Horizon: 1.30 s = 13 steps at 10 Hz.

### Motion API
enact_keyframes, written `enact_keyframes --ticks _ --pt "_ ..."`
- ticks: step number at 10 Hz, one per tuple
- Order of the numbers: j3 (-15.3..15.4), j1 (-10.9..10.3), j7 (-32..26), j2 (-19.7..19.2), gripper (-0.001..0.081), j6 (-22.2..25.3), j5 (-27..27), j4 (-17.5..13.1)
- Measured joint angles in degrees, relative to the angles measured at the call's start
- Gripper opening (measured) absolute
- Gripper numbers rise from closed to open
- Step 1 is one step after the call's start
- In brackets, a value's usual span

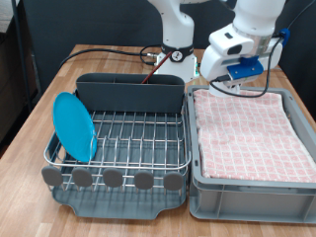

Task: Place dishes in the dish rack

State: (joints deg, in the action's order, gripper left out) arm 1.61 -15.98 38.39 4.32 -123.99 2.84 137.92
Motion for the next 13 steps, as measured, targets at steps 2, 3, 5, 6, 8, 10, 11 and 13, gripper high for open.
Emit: enact_keyframes --ticks 2,3,5,6,8,10,11,13 --pt "-1.0 0.2 0.0 3.0 0.007 3.9 -0.1 -1.6" --pt "-1.7 0.3 0.1 4.2 0.007 5.2 -0.4 -2.5" --pt "-3.2 0.6 0.1 5.1 0.007 7.7 -0.7 -4.9" --pt "-3.7 0.6 0.1 5.1 0.007 9.3 -1.1 -6.0" --pt "-3.7 0.6 0.1 4.8 0.007 8.4 -0.9 -5.9" --pt "-5.0 0.9 0.4 2.7 0.007 6.5 -0.6 -7.3" --pt "-5.9 1.3 0.2 1.0 0.007 6.0 -0.4 -9.0" --pt "-7.3 1.9 -0.3 -2.6 0.007 5.4 -0.4 -13.1"
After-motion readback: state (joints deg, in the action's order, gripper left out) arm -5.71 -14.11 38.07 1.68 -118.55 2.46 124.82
